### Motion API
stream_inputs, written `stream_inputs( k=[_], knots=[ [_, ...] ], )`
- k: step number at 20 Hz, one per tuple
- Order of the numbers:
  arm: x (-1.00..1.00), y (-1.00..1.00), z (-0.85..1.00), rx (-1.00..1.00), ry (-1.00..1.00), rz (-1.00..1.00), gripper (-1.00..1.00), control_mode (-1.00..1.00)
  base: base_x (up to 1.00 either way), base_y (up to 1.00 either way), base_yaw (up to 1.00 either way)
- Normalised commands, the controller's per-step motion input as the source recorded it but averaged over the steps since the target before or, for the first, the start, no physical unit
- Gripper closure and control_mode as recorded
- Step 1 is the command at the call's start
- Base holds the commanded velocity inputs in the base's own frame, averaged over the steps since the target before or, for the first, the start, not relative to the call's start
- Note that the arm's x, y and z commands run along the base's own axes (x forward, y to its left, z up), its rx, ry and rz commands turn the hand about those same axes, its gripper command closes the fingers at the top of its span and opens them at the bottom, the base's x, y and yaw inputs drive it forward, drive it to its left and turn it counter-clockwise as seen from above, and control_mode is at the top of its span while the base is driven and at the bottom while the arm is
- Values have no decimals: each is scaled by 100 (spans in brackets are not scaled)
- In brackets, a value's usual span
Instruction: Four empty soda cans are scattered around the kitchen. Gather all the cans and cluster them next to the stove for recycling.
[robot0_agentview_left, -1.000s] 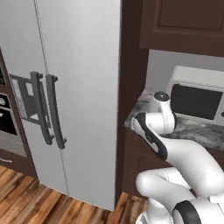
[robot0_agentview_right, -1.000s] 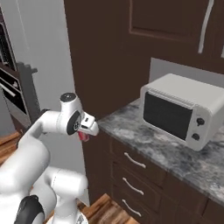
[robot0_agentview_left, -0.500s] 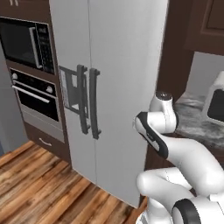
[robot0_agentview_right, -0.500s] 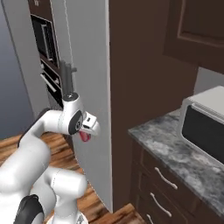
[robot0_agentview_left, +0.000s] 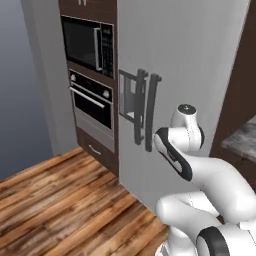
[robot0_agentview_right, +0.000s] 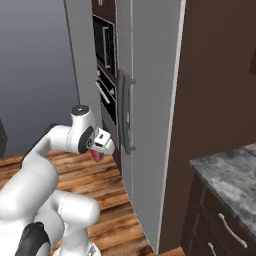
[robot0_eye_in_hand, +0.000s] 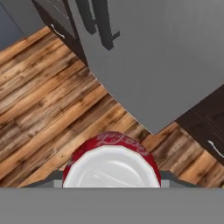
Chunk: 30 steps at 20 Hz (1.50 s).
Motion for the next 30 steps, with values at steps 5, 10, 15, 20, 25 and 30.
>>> stream_inputs(
  k=[5,10,15,20,25,30],
  knots=[
    [0,0,0,0,0,0,100,100,17,57,33],
    [0,0,0,0,0,0,100,100,19,66,24],
    [0,0,0,0,0,0,100,100,11,47,30],
    [0,0,0,0,0,0,100,100,28,33,15],
    [0,0,0,0,0,0,100,100,89,6,4],
    [0,0,0,0,0,0,100,100,100,32,2]
  ],
)
